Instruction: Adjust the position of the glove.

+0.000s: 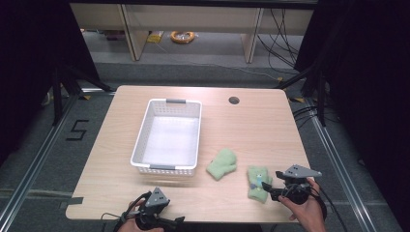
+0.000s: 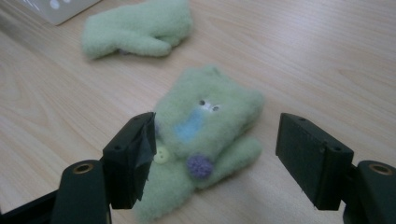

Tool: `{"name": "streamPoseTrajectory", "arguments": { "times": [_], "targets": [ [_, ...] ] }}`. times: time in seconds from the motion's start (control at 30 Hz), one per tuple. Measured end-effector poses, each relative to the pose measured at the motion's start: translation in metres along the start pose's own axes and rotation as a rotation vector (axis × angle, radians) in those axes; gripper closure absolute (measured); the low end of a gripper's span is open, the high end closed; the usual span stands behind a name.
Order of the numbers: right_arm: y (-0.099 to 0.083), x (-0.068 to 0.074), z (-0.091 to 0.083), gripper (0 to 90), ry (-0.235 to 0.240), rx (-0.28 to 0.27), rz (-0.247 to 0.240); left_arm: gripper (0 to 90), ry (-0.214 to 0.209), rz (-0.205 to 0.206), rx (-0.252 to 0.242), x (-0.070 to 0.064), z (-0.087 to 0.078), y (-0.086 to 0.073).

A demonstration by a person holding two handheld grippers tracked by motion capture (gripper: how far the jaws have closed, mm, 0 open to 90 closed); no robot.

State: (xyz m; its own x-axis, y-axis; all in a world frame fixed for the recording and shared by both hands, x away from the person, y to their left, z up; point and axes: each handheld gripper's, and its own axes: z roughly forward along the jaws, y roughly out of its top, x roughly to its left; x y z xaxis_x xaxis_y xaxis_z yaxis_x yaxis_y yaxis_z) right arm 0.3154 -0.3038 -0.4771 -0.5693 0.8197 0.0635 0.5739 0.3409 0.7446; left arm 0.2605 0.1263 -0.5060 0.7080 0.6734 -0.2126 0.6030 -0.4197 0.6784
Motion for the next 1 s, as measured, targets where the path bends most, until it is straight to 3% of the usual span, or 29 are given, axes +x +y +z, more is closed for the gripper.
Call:
{"name": "streamPoseTrajectory", "arguments": {
  "times": [0.1,0.23,0.37,0.4,0.47,0.5,0.57,0.6,0.7,0.87,0.93,1.0],
  "targets": [
    [0.000,0.001,0.001,30.0,0.017,-0.005,0.013,20.8,-0.002,-0.002,-0.001,0.000,0.000,0.000],
    [0.006,0.001,-0.002,32.0,0.014,-0.013,-0.046,20.8,-0.001,0.000,0.000,0.000,0.000,0.000],
    [0.013,0.007,-0.004,35.0,0.027,-0.010,-0.033,20.8,-0.004,0.010,0.001,0.000,0.000,0.000],
    [0.018,0.009,-0.004,37.8,0.045,-0.003,-0.069,20.8,-0.006,0.000,-0.011,0.000,0.001,0.000],
    [0.020,0.010,-0.003,38.5,0.047,-0.014,-0.074,20.8,-0.005,0.008,-0.003,0.001,0.000,0.000],
    [0.027,0.013,-0.002,40.3,0.074,-0.013,-0.113,20.8,-0.006,0.009,-0.003,0.001,0.000,0.000],
    [0.029,0.014,-0.002,41.3,0.082,-0.009,-0.121,20.8,-0.006,0.009,-0.003,0.001,0.000,0.000],
    [0.036,0.017,0.000,43.9,0.095,-0.014,-0.160,20.8,-0.006,0.008,-0.003,0.001,0.000,0.000],
    [0.046,0.023,0.004,44.5,0.113,0.001,-0.183,20.8,-0.005,-0.003,-0.011,0.000,0.001,0.000],
    [0.057,0.033,0.013,46.4,0.134,0.019,-0.208,20.8,-0.004,0.012,0.006,0.002,0.000,0.001],
    [0.067,0.040,0.021,48.6,0.149,0.042,-0.236,20.8,0.020,-0.008,-0.001,0.002,0.002,0.000],
    [0.070,0.040,0.025,49.7,0.151,0.040,-0.265,20.8,0.005,-0.006,0.003,0.002,0.001,0.000]
  ]
}}
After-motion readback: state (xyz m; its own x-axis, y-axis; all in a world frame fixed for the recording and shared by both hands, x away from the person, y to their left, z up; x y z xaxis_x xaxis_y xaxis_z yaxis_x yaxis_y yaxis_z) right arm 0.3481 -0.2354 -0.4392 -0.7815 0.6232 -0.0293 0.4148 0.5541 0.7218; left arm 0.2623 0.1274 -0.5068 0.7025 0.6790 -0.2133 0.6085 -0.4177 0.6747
